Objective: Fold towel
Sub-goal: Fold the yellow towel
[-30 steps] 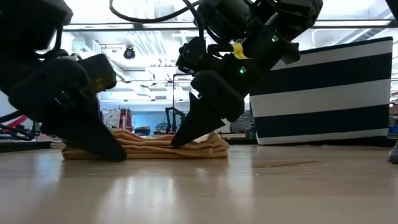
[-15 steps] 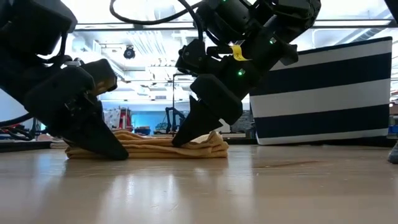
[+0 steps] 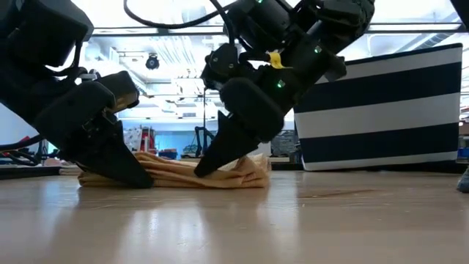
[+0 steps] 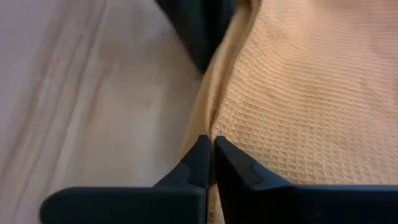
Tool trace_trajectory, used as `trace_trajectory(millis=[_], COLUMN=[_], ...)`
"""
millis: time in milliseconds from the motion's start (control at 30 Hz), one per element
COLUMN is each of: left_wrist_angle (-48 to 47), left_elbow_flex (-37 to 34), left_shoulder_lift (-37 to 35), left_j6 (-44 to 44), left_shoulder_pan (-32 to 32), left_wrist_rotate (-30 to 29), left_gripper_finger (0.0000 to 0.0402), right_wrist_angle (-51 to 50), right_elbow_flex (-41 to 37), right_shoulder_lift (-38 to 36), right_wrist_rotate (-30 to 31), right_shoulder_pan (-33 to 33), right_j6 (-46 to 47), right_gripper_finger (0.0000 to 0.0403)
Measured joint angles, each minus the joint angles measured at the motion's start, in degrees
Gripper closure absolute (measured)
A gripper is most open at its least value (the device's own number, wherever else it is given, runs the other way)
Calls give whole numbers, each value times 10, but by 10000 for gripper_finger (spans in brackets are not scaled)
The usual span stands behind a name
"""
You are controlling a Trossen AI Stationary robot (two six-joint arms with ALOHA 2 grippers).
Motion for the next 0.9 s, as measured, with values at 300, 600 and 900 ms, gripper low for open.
trace_trajectory(millis=[300, 600, 900], left_wrist_angle=[-2, -2, -4], left_elbow_flex=[0, 0, 0], left_shoulder_lift=[0, 0, 0], left_j6=[0, -2, -2], left_shoulder_pan=[0, 0, 0], left_wrist_rotate=[0, 0, 4], left_gripper_finger=[365, 365, 365], right_wrist_angle=[11, 23, 17], right_elbow_flex=[7, 11, 15], right_shoulder_lift=[1, 33, 36], right_wrist_rotate=[18, 175, 210], right_shoulder_pan=[13, 49, 52], right_j6=[-26, -4, -7], right_gripper_finger=[250, 163, 201])
